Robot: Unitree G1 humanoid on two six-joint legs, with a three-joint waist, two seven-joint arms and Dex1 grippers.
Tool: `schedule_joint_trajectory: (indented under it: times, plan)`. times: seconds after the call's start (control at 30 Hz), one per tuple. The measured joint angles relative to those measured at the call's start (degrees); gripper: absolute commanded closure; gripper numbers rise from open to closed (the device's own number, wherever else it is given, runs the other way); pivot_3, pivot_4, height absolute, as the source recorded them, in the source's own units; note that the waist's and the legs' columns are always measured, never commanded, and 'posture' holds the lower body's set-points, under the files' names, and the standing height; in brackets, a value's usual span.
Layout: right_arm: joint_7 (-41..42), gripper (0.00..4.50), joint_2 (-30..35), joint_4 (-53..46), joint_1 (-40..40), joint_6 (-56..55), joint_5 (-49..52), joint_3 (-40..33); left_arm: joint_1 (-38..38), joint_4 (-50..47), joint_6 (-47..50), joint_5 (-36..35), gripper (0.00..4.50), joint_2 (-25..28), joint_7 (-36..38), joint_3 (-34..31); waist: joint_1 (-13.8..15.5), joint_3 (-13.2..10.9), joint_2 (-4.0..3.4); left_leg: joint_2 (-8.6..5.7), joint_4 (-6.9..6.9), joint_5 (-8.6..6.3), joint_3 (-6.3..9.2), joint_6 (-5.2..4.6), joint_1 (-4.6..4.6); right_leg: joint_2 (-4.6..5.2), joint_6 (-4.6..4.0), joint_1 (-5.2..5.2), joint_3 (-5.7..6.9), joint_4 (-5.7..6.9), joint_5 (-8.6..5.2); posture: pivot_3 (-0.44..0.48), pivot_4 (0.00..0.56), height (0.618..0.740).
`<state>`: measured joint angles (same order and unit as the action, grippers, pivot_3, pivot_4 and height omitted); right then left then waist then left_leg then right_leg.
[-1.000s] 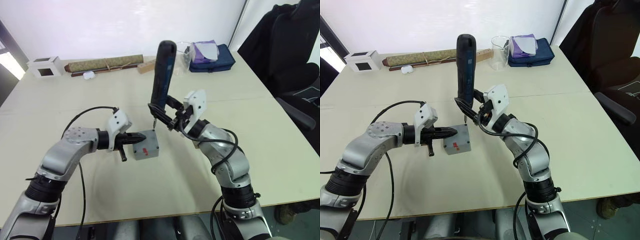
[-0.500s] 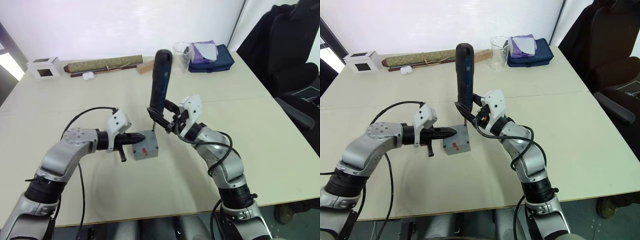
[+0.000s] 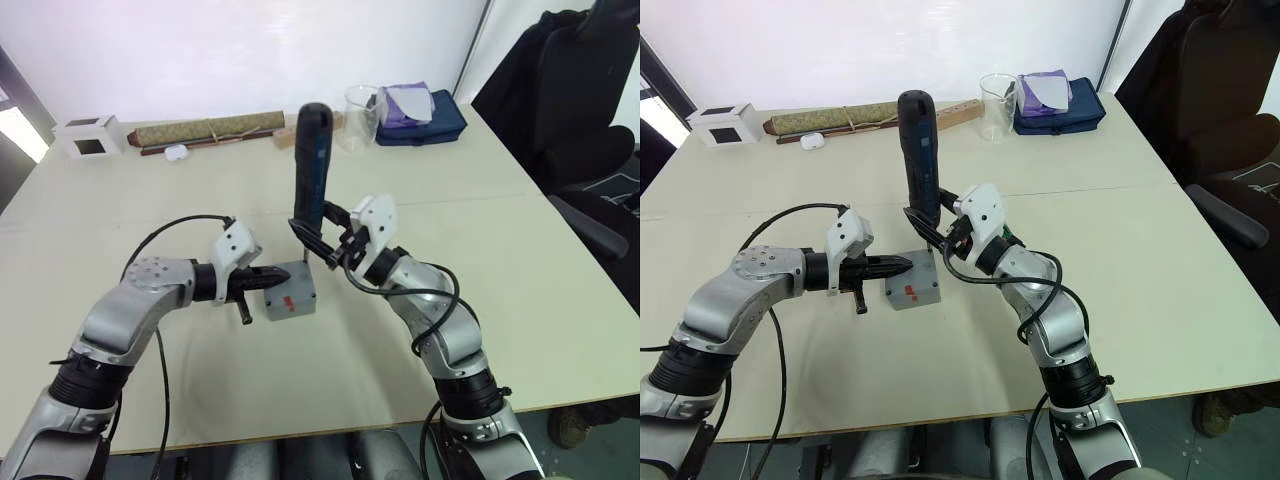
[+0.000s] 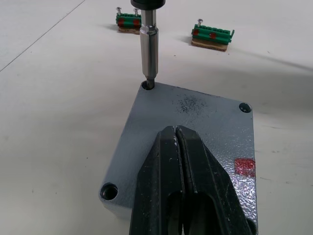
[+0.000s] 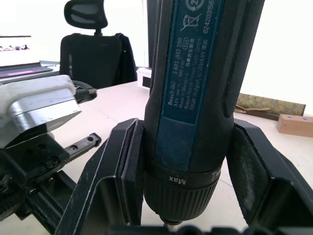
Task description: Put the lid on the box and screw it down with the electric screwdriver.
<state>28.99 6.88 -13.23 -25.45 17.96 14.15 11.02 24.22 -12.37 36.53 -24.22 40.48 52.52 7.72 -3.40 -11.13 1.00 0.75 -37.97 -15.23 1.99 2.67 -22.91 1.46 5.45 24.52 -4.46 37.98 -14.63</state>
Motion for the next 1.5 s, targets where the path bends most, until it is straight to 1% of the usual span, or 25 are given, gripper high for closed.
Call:
schedule_joint_trajectory:
  times: [0.4,0.6,0.97,1.5]
  plan:
    - [0.58,2.42,1.02,0.22,-0.14,-2.1,-2.67,1.5,-0.1,0.05,-0.03,0.04,4.5,-0.16,-0.09,0.02,-0.03,0.0,0.0,0.0,0.0,0.0,-0.01,0.0,0.08,0.0,0.0,-0.08,0.0,0.0,0.0,0.0,0.15,0.74]
    - [0.2,2.42,0.98,2.01,-0.47,-3.04,-3.43,1.71,-0.33,0.1,-0.03,0.47,4.5,-0.43,-0.17,0.13,-0.09,0.03,0.04,0.0,0.04,0.0,-0.02,0.0,0.46,0.0,-0.01,-0.45,-0.02,-0.02,-0.02,0.0,0.15,0.74]
    - [-1.57,2.42,-0.19,2.25,-0.53,-0.98,-2.7,1.5,-1.45,-0.05,-1.06,1.26,4.5,-0.29,-0.01,0.34,-0.33,0.39,0.07,0.03,0.04,-0.01,0.01,-0.01,0.67,-0.02,-0.01,-0.71,-0.01,-0.07,-0.05,0.0,0.15,0.74]
    - [-0.82,2.42,0.29,0.86,-1.0,0.9,-1.62,1.38,-1.48,0.08,-1.15,1.26,4.5,-0.31,0.17,0.34,-0.42,0.38,0.06,0.03,0.09,-0.01,0.01,-0.01,0.64,-0.02,-0.01,-0.7,-0.01,-0.2,-0.08,0.0,0.15,0.74]
